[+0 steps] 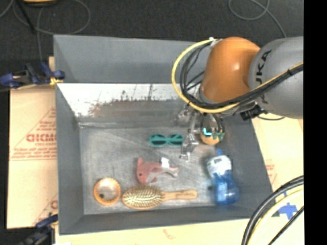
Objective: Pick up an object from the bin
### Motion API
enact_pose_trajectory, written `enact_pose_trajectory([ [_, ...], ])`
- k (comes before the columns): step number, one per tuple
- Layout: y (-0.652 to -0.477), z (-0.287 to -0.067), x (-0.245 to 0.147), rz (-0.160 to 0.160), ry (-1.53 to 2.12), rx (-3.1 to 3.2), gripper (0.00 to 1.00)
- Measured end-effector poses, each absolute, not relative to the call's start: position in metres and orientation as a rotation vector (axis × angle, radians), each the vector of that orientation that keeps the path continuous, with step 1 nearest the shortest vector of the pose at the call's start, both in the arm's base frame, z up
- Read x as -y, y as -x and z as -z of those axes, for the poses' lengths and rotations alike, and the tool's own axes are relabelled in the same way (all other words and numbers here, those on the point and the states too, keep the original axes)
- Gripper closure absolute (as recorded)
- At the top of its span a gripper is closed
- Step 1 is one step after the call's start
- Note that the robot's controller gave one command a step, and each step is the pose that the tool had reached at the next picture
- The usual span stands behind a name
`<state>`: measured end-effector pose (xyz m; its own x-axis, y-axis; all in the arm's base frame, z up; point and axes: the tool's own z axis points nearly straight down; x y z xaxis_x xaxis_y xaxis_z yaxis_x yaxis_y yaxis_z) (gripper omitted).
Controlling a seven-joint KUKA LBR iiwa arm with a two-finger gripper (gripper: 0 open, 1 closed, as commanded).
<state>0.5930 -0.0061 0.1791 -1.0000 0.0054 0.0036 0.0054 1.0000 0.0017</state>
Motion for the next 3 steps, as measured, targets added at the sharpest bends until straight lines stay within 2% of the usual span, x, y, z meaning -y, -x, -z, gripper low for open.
enact_pose_trajectory([
  [1, -0.595, -0.184, 0.006, 0.003, 0.009, 3.146, 0.00],
  [2, -0.624, -0.077, 0.006, -0.001, -0.015, 3.156, 1.00],
  [3, -0.624, -0.077, 0.006, -0.001, -0.015, 3.156, 1.00],
])
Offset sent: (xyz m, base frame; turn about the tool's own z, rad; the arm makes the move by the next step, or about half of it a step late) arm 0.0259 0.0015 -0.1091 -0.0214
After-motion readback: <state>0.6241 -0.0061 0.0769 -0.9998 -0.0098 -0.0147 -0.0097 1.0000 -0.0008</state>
